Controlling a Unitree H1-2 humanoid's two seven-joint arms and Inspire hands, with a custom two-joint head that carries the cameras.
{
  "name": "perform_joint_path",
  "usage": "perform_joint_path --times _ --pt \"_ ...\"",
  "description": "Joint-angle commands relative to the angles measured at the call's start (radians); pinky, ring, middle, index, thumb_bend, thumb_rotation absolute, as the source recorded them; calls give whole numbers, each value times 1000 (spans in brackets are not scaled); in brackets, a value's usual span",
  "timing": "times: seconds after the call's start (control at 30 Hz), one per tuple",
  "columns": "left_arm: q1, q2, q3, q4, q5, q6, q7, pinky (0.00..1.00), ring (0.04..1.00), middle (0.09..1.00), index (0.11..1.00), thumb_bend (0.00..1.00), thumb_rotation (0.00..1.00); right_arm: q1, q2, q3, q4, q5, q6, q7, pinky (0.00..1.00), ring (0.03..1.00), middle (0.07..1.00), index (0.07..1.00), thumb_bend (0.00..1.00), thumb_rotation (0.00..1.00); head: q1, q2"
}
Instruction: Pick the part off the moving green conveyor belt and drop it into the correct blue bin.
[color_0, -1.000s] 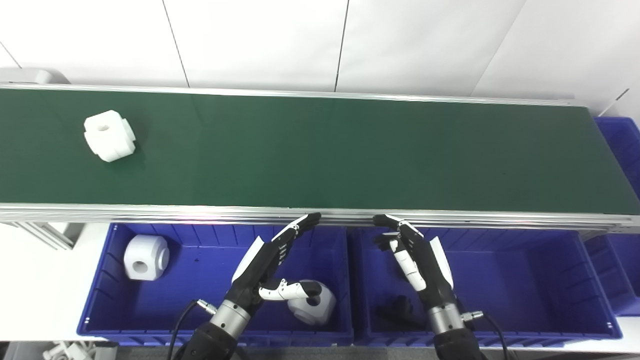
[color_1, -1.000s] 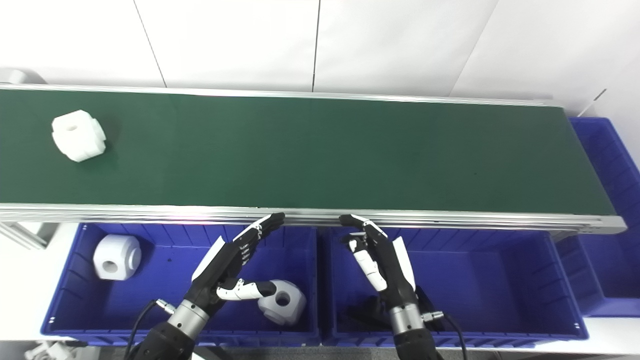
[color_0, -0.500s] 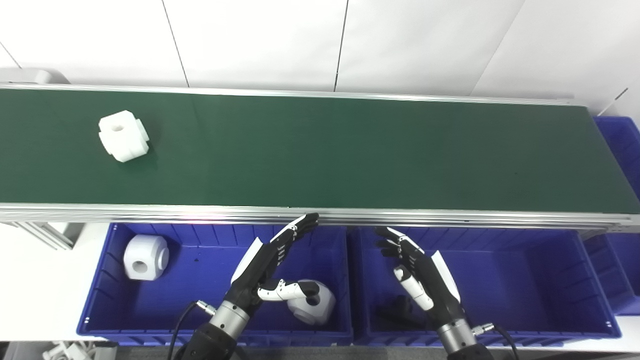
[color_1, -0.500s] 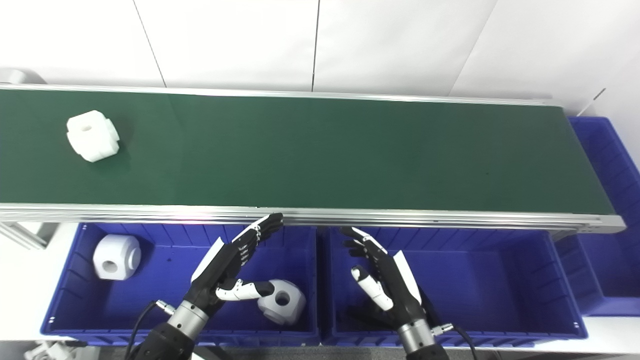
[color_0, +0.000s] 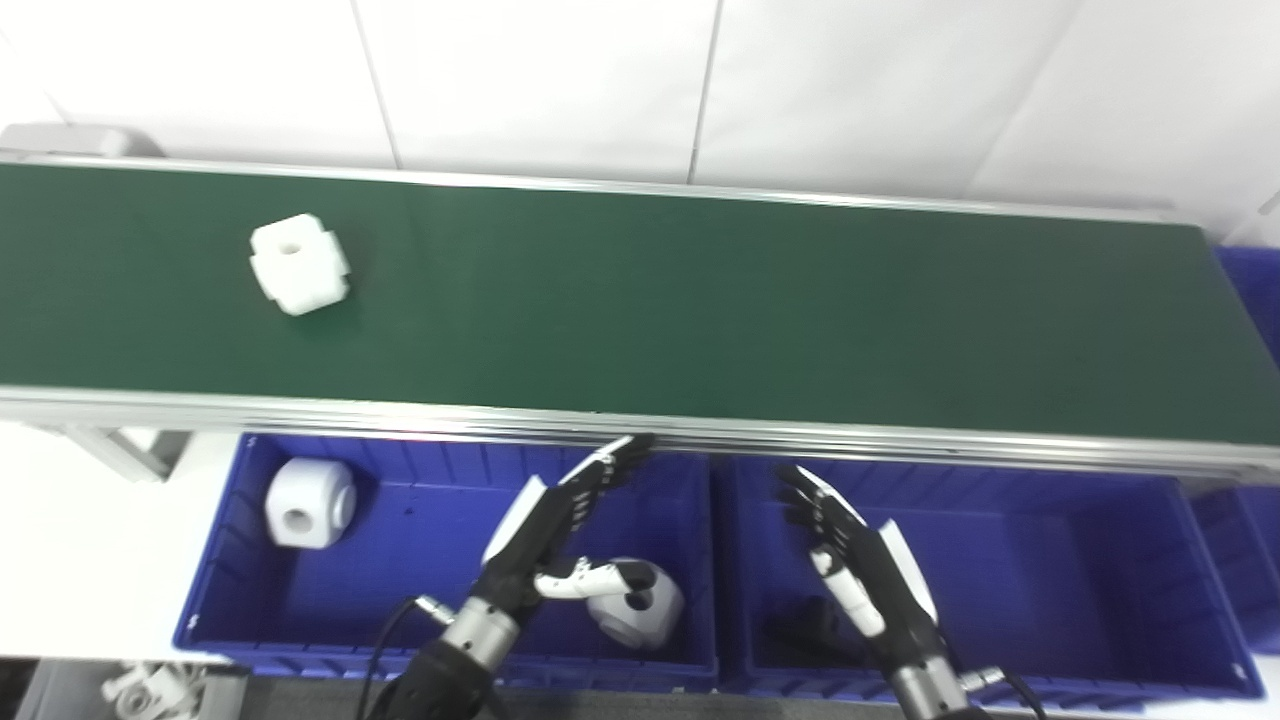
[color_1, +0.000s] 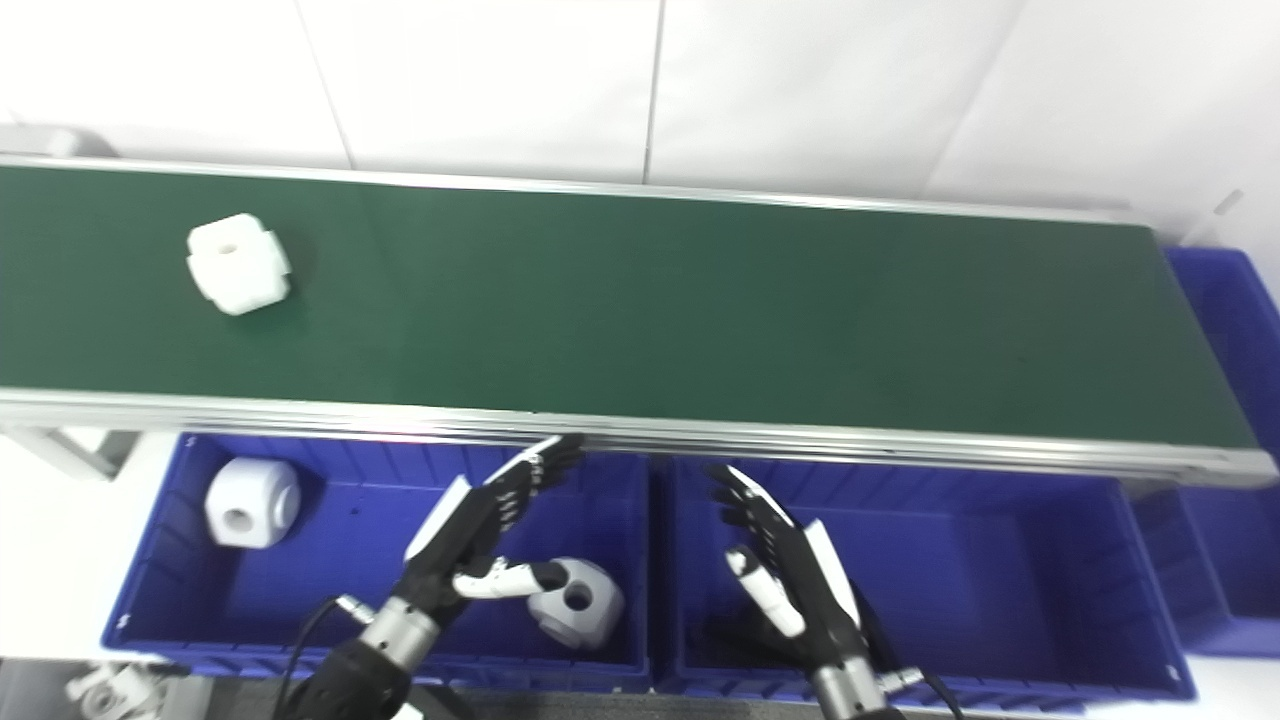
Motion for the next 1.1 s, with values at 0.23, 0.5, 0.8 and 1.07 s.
perform_joint_path --times 0.23,0.5,0.8,1.07 --pt "-44 -2 -52 46 38 -41 81 859 899 870 832 977 801 -35 -4 -32 48 27 -56 39 844 878 928 894 812 1000 43 -62" --pt "-71 5 -90 91 33 -42 115 818 878 856 812 938 740 -47 4 -55 88 38 -56 67 836 872 928 894 814 1000 85 -121" --pt "-82 11 -110 104 16 -42 126 800 863 848 807 947 728 -54 16 -84 109 51 -56 118 851 878 937 900 813 1000 93 -116" --pt "-59 45 -132 -13 32 -42 128 785 860 850 801 994 755 -58 26 -82 108 34 -56 112 819 867 929 899 797 1000 102 -112"
